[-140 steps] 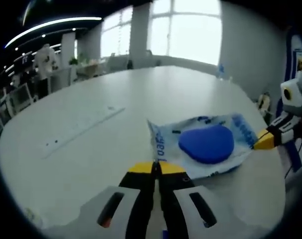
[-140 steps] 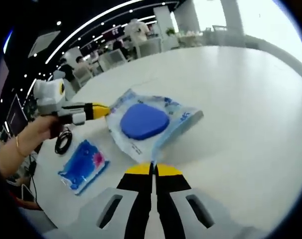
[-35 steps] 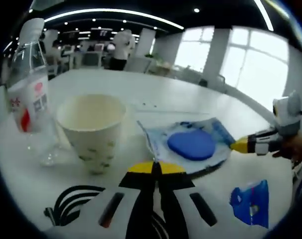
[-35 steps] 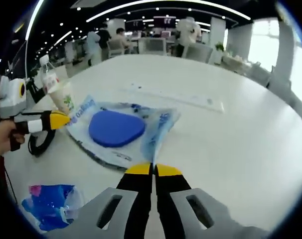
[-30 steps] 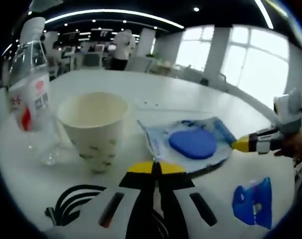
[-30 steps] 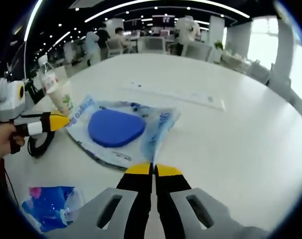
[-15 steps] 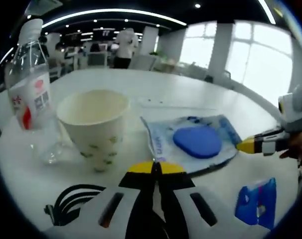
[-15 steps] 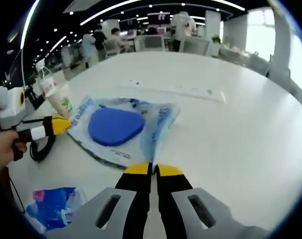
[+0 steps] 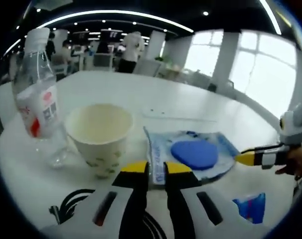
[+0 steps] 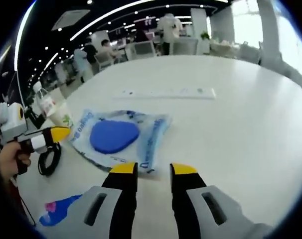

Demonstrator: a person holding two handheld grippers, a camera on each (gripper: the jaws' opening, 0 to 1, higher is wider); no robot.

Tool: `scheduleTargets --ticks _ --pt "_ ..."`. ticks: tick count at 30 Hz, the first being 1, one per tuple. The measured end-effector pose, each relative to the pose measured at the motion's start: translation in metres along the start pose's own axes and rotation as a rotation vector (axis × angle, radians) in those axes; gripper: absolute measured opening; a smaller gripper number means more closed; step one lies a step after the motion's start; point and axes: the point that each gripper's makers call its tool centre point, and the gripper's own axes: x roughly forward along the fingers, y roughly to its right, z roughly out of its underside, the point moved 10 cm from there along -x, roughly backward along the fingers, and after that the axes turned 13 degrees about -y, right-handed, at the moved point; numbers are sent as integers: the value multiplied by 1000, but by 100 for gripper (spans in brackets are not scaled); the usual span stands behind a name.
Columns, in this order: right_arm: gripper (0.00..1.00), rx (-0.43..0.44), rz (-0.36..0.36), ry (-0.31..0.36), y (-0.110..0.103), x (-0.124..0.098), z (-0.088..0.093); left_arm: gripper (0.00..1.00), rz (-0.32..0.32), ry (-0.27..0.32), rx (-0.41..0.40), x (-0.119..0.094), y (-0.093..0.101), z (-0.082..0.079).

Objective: Arrange the tabletop items into an orderly group along one side of the table until the central work area is clear of visible clutter.

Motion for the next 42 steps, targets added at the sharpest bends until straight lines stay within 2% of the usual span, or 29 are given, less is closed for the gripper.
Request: scheduleTargets --ticks 4,10,14,17,20,22,26,28,32,35,42 --pt "36 -23 -10 32 0 -9 0 19 -1 6 10 -8 2 0" --pt "50 -51 -66 96 -3 -24 -2 32 27 22 131 -27 15 -2" --pt "58 -71 -104 127 -6 -33 -3 41 43 35 146 -37 20 -4" --pt "64 -95 -161 146 -12 -42 -3 48 56 46 173 -49 25 -8" --pt "66 -112 -235 186 -19 -50 -3 60 79 54 176 -57 29 -10" --pt "69 -120 -259 195 -21 -55 -2 66 86 54 185 -63 32 -9" --pt "76 -167 -286 198 -29 -65 2 76 105 56 206 -74 38 -7" --pt "79 -233 -278 191 -31 -67 4 82 113 57 216 -77 39 -7" --pt "79 -245 -282 188 -36 -72 11 87 132 55 232 -84 43 -8" --pt "80 -262 -277 181 -38 -75 16 96 144 69 250 -95 51 -8" --pt "82 -281 -295 160 -45 -75 34 99 134 82 293 -119 58 -6"
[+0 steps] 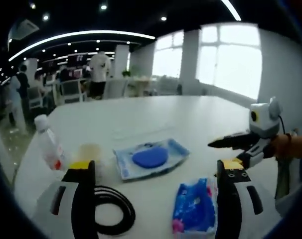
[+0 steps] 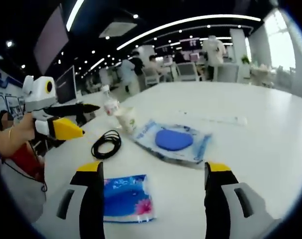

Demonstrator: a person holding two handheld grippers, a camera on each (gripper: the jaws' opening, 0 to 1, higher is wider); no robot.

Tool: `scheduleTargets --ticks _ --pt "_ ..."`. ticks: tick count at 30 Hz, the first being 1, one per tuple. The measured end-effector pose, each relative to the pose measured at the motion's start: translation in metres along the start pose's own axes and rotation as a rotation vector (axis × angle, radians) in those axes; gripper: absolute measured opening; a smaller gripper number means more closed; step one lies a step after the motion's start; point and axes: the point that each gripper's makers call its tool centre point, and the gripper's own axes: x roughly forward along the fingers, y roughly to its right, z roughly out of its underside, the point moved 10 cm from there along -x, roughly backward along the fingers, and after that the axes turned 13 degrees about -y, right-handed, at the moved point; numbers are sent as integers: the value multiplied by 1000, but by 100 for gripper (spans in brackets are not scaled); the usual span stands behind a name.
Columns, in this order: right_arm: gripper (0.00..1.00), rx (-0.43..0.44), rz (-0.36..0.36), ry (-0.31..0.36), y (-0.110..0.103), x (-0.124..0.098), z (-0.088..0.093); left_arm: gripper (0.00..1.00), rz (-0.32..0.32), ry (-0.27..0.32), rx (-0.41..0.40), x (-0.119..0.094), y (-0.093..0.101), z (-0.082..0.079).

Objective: Arrange the tabletop items into an orderly group along one side of the table until the central work area is clear of visible clutter.

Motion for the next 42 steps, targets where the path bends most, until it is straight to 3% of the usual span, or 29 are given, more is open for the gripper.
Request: scheduleTargets --ticks 5,16,24,32,42 --pt "82 -3 -14 -9 -7 2 10 99 -22 8 73 -13 4 -2" --pt "84 13 -62 29 -18 8 24 99 4 33 40 -42 10 -4" --pt "77 -7 -70 14 -23 23 33 99 6 25 42 -63 14 3" --pt "68 -17 -68 18 -23 34 37 98 0 9 20 -77 13 14" --pt "44 -45 -36 -8 -19 43 45 96 -40 17 4 -91 9 27"
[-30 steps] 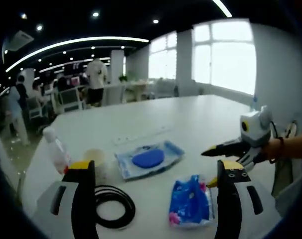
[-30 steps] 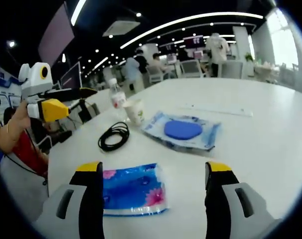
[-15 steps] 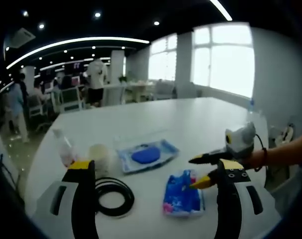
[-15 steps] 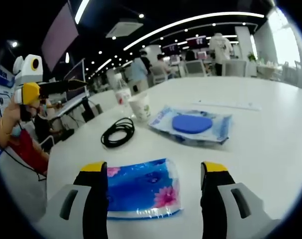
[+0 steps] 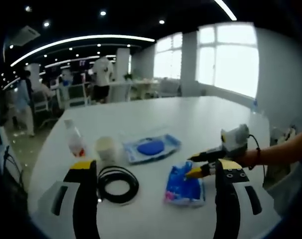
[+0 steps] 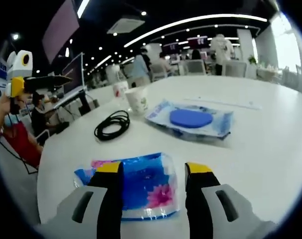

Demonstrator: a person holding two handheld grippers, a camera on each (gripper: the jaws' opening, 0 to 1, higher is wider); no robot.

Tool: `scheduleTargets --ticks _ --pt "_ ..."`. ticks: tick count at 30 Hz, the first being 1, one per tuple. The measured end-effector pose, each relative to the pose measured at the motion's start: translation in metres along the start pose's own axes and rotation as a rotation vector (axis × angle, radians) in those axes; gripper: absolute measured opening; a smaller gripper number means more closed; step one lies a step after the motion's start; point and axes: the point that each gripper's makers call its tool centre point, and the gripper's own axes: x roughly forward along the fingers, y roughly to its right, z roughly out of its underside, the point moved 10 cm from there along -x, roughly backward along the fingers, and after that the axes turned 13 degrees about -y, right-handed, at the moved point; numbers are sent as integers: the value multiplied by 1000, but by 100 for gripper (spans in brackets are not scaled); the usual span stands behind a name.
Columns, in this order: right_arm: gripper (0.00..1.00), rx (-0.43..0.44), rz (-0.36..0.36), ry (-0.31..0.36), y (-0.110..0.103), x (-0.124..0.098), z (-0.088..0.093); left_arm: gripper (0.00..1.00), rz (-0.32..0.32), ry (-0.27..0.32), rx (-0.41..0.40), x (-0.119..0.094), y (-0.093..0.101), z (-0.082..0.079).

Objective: Arrange the tabletop items into an orderly group along one side of the table until the central work area is clear of visible clutter.

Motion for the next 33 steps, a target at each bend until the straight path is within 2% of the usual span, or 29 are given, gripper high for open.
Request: scheduleTargets --ticks 3,6,12,17,21,33 --pt "37 -46 30 -24 1 1 2 95 15 9 -15 0 0 1" --pt "31 -33 27 -23 2 1 2 93 11 -2 -7 0 -1 3" --pt "18 -62 49 -45 4 2 6 91 1 3 -25 -1 -6 5" --pt "13 -64 62 -49 3 2 6 89 -6 -4 -23 -3 -8 8" --pt "8 -99 84 -59 2 3 7 87 -3 -6 -21 -3 -8 8" --pt "3 -52 109 -76 6 4 5 86 1 -12 -18 -2 -10 9"
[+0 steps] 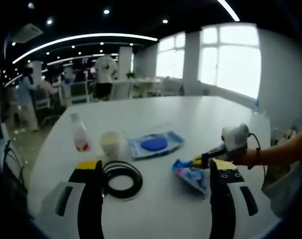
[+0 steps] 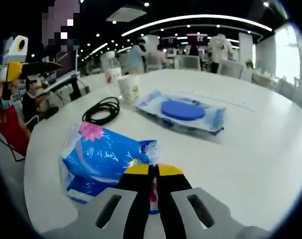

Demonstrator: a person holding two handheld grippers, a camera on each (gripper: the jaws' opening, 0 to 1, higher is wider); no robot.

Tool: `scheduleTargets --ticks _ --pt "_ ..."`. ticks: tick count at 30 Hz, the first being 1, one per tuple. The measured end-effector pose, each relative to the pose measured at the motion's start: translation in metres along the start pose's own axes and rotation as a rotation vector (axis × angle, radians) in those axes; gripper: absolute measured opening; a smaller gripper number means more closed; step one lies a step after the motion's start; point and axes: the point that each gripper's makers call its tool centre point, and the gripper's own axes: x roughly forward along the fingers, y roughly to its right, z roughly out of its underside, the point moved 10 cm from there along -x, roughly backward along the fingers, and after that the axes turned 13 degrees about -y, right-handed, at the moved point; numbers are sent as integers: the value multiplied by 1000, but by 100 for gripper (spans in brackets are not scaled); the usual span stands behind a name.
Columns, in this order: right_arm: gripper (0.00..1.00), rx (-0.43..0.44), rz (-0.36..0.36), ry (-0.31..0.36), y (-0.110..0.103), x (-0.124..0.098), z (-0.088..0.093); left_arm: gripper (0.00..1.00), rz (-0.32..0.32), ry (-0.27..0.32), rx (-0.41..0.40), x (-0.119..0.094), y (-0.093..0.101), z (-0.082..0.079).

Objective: Arrange the tabletop items into an orderly group along one side of the table until the central work area is clear of visible clutter.

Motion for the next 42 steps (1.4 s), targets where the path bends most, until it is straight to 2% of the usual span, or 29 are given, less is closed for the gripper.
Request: scheduleTargets --ticks 16,26,31,35,42 --pt "2 120 47 30 14 -29 -6 85 2 -5 -1 -1 -1 1" --pt "2 140 143 38 32 -48 -11 86 16 -19 18 0 2 2" --pt "2 141 204 -2 43 -52 -11 86 21 -27 23 1 2 3" --pt "3 138 231 -11 49 -55 -12 87 20 -30 27 0 2 4" --pt "3 142 324 -31 66 -62 -19 87 31 -44 20 2 1 7"
